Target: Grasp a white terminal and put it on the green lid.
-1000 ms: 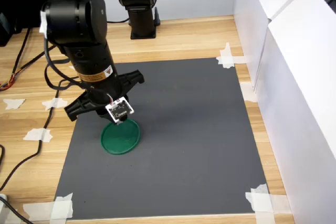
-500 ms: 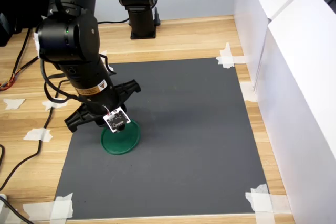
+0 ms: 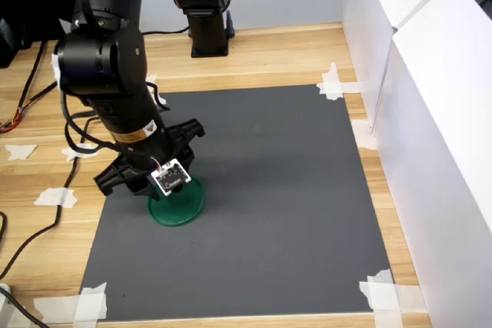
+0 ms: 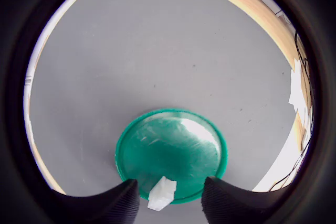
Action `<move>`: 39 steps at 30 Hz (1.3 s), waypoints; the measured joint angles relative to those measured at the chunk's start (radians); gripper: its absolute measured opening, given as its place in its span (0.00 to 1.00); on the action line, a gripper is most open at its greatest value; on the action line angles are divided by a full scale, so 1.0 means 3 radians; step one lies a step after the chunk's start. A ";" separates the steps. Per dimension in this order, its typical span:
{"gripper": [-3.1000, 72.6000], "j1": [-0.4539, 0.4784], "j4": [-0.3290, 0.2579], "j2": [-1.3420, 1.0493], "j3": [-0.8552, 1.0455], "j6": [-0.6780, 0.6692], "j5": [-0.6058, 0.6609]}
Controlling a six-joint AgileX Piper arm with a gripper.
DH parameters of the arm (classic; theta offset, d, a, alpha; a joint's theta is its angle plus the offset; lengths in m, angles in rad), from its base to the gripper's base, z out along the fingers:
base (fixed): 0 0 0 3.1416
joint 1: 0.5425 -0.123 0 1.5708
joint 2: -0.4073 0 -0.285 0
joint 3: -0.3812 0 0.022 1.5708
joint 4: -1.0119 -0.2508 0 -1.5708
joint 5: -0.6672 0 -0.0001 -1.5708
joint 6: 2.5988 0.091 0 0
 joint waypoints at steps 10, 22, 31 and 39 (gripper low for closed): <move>0.66 -0.0003 -0.0210 -0.0981 0.0180 0.0111 -0.0471; 0.03 0.0235 -0.1145 -0.2903 0.1633 0.0502 -0.1616; 0.02 0.0322 -0.1851 -0.4486 0.3028 0.0566 -0.2108; 0.02 0.0322 -0.1866 -0.5540 0.3968 0.0567 -0.1924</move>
